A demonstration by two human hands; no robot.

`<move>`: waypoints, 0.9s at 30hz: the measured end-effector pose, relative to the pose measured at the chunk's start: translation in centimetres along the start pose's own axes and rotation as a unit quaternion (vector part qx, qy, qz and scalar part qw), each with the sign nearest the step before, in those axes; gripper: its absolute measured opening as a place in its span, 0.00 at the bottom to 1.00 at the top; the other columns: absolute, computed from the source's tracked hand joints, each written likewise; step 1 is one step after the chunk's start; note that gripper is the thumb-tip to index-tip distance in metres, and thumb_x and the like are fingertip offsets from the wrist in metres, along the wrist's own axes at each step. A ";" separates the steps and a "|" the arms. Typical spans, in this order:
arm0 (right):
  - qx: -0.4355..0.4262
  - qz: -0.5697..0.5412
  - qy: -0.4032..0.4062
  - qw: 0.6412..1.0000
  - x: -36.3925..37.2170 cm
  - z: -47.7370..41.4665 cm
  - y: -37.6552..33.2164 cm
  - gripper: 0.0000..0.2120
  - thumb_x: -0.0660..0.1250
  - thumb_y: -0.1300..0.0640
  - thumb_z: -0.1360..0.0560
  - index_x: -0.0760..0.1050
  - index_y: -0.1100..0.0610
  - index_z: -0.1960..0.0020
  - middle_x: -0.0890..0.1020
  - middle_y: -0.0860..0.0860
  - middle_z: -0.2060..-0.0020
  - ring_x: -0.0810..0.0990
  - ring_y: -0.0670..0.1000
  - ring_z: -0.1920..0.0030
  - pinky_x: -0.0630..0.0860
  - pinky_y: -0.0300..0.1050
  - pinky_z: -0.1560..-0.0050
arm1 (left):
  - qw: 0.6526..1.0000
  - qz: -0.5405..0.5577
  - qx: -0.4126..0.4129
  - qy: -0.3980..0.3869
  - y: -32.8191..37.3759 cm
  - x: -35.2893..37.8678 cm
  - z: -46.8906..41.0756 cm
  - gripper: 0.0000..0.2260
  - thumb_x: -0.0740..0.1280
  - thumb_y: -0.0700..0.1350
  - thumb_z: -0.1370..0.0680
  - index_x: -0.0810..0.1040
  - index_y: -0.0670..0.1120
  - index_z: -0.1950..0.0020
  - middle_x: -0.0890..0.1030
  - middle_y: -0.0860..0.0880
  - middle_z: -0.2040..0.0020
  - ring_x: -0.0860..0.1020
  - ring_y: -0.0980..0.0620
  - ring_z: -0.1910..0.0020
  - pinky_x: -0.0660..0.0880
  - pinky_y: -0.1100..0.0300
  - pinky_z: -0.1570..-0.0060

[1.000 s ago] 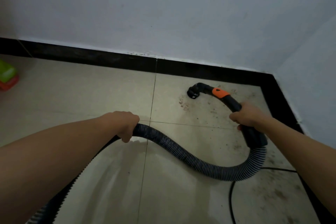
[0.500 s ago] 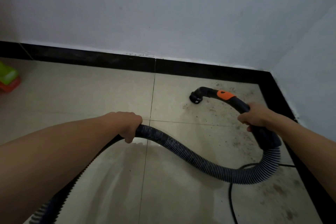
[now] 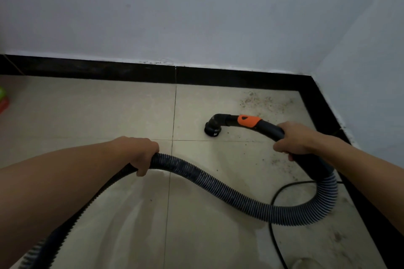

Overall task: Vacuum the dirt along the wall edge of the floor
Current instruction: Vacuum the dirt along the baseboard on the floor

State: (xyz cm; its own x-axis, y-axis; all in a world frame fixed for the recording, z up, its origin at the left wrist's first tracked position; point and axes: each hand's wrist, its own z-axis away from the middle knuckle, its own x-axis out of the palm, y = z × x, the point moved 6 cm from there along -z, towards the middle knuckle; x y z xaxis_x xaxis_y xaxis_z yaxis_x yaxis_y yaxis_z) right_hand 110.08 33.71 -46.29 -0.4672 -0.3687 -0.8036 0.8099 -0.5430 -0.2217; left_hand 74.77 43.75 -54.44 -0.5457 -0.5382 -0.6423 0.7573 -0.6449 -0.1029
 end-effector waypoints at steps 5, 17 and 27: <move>-0.045 0.053 -0.019 0.997 1.4 1.8 -2.7 0.10 0.70 0.57 0.28 0.71 0.53 0.49 0.82 0.53 0.60 0.84 0.50 0.72 0.79 0.43 0.69 | 0.999 -0.027 -0.011 -0.027 0.0 0.5 0.1 0.26 0.77 0.46 0.34 0.72 0.48 0.39 0.76 0.48 0.47 0.78 0.48 0.48 0.78 0.52 0.47; -0.119 -0.056 -0.050 0.990 4.8 -2.7 -15.1 0.14 0.69 0.58 0.25 0.69 0.56 0.42 0.81 0.55 0.57 0.83 0.51 0.67 0.81 0.46 0.66 | 0.997 0.028 -0.077 0.011 -6.0 1.4 1.8 0.24 0.75 0.45 0.32 0.70 0.47 0.39 0.74 0.49 0.50 0.77 0.49 0.51 0.77 0.56 0.52; 0.036 -0.051 0.094 0.994 -2.2 -10.7 -9.5 0.17 0.70 0.57 0.25 0.70 0.61 0.39 0.81 0.58 0.54 0.81 0.53 0.67 0.79 0.47 0.66 | 0.987 0.141 -0.023 0.069 -3.9 -1.1 -2.7 0.20 0.73 0.46 0.30 0.69 0.47 0.42 0.73 0.48 0.51 0.76 0.48 0.52 0.73 0.57 0.57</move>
State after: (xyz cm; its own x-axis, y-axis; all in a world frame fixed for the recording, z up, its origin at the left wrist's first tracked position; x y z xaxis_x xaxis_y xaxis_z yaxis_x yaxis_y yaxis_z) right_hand 107.19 47.76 -48.30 -0.4646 -0.1654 -0.8700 0.7312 -0.6258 -0.2715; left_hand 73.38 48.34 -55.39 -0.2598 -0.6120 -0.7469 0.8892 -0.4532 0.0621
